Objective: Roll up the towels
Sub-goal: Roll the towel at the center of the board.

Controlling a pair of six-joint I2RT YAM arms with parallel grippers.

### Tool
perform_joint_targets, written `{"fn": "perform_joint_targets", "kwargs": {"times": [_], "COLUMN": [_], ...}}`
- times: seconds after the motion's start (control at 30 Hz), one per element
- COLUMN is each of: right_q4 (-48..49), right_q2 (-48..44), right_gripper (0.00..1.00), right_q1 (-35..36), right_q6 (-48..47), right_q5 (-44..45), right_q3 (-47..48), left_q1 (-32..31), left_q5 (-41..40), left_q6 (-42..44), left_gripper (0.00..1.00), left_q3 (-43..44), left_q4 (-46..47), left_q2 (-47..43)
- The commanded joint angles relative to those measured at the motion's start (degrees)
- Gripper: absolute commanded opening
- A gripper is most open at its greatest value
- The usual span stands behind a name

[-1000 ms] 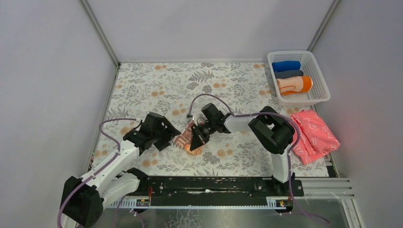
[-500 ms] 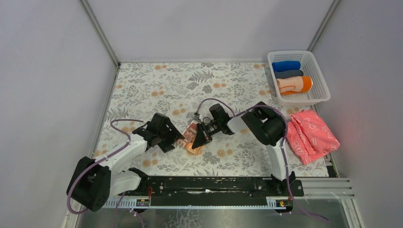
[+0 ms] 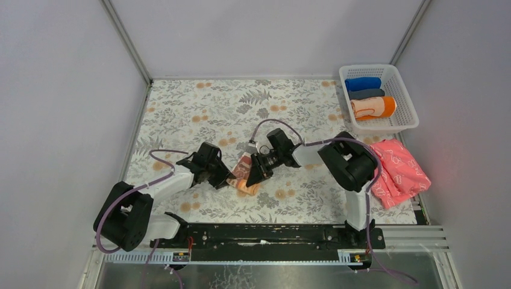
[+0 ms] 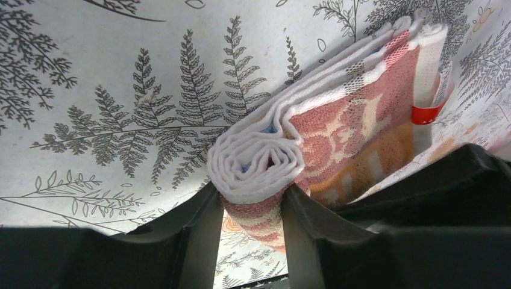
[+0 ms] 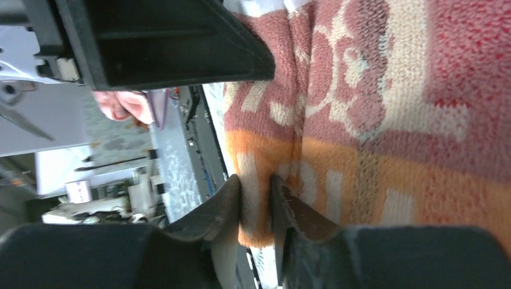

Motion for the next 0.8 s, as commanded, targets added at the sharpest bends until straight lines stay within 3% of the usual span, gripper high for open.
{"fn": "perform_joint_targets", "kwargs": {"times": [0.0, 0.2, 0.53, 0.77], "right_q4": [-15.1, -23.39, -23.25, -23.82], "right_q2": [-9.23, -19.73, -23.99, -17.08], "right_gripper": [0.37, 0.58, 0.63, 0.63], "right_q1": [1.29, 8.67, 24.79, 29.78], "right_q6": [-12.4, -22.92, -34.1, -36.74], "right_q5": [11.68, 33.69, 61.7, 70.2], "right_q3": [1.18, 2.08, 2.63, 5.29], "left_q1": [-0.33, -0.73, -1.1, -1.26], "left_q5": [-2.09, -1.73, -2.09, -2.01], "left_q6": [2.21, 3.05, 3.6, 3.81], "left_gripper": [0.36, 0.34, 0.34, 0.34], "left_q3": [0.26, 1.51, 3.24, 3.58], "left_q4": [-0.67, -2.24, -4.1, -4.19], "left_q2": [1.65, 3.65, 4.44, 5.07]}}
